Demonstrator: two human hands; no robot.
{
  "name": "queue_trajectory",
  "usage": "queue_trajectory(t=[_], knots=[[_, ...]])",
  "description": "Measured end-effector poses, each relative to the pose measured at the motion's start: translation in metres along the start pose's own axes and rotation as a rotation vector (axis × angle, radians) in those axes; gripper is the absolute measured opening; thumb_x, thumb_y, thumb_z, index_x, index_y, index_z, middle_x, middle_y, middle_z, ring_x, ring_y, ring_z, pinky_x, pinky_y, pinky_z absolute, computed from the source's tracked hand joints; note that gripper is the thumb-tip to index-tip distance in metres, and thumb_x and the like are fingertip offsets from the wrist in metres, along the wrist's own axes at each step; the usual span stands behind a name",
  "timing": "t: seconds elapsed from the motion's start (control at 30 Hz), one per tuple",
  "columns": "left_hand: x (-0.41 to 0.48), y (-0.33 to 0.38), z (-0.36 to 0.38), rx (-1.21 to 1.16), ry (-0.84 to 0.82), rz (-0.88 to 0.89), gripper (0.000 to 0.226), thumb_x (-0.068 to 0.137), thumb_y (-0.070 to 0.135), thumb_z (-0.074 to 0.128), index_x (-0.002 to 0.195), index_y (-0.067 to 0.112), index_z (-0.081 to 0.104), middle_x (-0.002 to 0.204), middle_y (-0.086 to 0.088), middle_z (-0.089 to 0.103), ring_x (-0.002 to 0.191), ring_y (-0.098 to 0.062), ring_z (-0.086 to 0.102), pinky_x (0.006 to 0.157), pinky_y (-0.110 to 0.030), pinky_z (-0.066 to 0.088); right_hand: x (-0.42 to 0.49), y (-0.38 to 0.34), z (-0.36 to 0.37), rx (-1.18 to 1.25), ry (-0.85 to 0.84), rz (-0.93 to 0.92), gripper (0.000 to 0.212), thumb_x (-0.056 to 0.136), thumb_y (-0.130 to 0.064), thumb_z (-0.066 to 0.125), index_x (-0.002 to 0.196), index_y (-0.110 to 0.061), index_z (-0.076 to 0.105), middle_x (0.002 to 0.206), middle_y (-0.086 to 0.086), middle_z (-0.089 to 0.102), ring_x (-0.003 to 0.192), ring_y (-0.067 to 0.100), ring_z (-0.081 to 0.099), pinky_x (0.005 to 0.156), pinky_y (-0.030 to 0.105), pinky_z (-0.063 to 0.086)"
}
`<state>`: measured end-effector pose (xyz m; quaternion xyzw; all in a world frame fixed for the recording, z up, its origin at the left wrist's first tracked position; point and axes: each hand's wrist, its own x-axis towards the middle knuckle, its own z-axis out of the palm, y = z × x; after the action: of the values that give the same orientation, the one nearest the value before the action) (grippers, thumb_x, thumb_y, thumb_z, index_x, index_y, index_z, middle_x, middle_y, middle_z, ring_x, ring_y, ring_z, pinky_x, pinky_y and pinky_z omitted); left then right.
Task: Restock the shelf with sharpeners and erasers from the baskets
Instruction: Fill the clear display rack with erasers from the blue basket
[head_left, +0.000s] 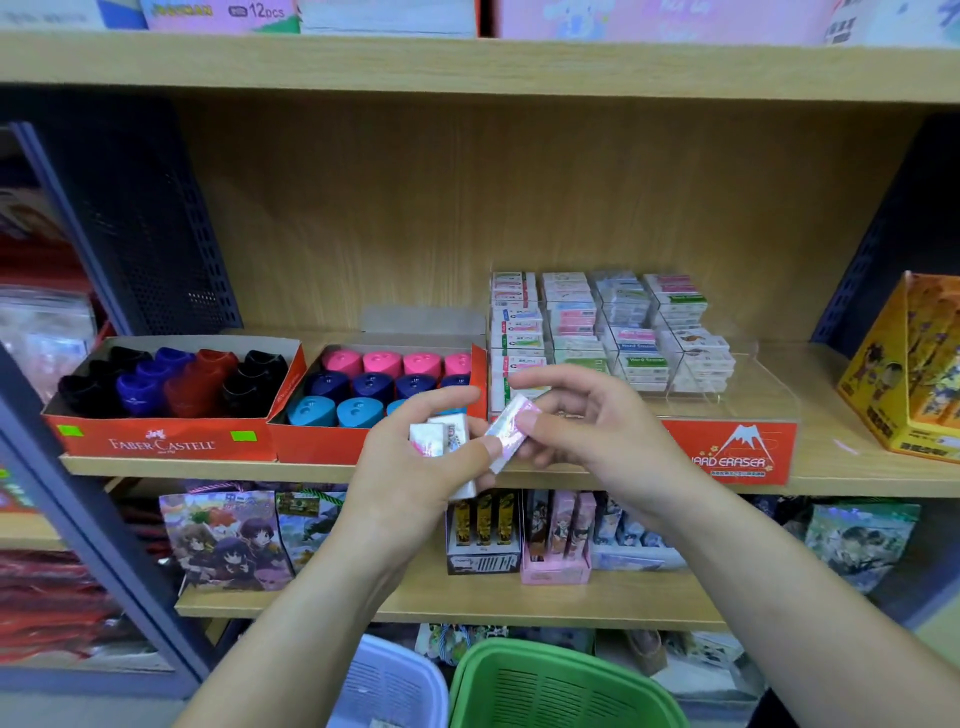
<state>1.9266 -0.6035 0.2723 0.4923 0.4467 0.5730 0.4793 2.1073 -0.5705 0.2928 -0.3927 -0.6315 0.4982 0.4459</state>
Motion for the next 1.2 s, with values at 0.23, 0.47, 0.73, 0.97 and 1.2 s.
queue_trajectory(t=[0.23,0.47,0.73,0.97,1.2], knots=[[0.001,0.000,0.002,0.082,0.081,0.045,0.033,0.084,0.002,0.078,0.109,0.022,0.070,0.089,-0.007,0.075,0.070,-0.022,0.071,0.068,-0.030,0.059,-0.005,0.004,-0.011,-0.134,-0.040,0.055,0.014,0.087,-0.003,0.075,0.097,-0.010,0.069,0.077,0.014,0.070,0.071,0.025,0.063,0.069,0.037,0.054],[0.003,-0.003,0.003,0.115,0.077,0.005,0.018,0.087,0.009,0.078,0.099,0.015,0.066,0.062,0.000,0.065,0.054,-0.017,0.058,0.051,-0.029,0.053,0.002,0.003,-0.055,-0.217,0.238,-0.022,0.014,0.089,-0.010,0.074,0.101,-0.017,0.070,0.080,0.007,0.072,0.068,0.015,0.065,0.065,0.029,0.053],[0.011,-0.009,0.011,0.140,0.022,-0.061,0.012,0.091,0.006,0.070,0.099,0.014,0.066,0.063,-0.003,0.064,0.056,-0.017,0.059,0.055,-0.029,0.051,0.059,0.005,-0.141,-0.527,0.614,-0.058,0.014,0.090,-0.014,0.071,0.094,-0.027,0.074,0.087,0.004,0.073,0.079,0.024,0.072,0.084,0.046,0.060],[0.015,-0.013,0.017,0.183,0.014,-0.021,0.010,0.091,0.015,0.073,0.095,0.021,0.067,0.068,-0.007,0.069,0.066,-0.019,0.063,0.079,-0.043,0.053,0.085,0.016,-0.153,-0.836,0.395,-0.022,0.011,0.094,-0.015,0.067,0.100,-0.019,0.075,0.082,-0.010,0.069,0.079,0.006,0.064,0.062,0.021,0.041],[0.017,-0.007,0.017,0.191,0.014,0.011,0.012,0.087,0.022,0.077,0.092,0.029,0.070,0.086,-0.001,0.076,0.084,-0.020,0.071,0.079,-0.036,0.056,0.080,0.023,-0.143,-1.012,0.455,-0.050,0.016,0.095,-0.020,0.063,0.101,-0.020,0.078,0.118,0.003,0.065,0.108,0.024,0.061,0.087,0.035,0.046]])
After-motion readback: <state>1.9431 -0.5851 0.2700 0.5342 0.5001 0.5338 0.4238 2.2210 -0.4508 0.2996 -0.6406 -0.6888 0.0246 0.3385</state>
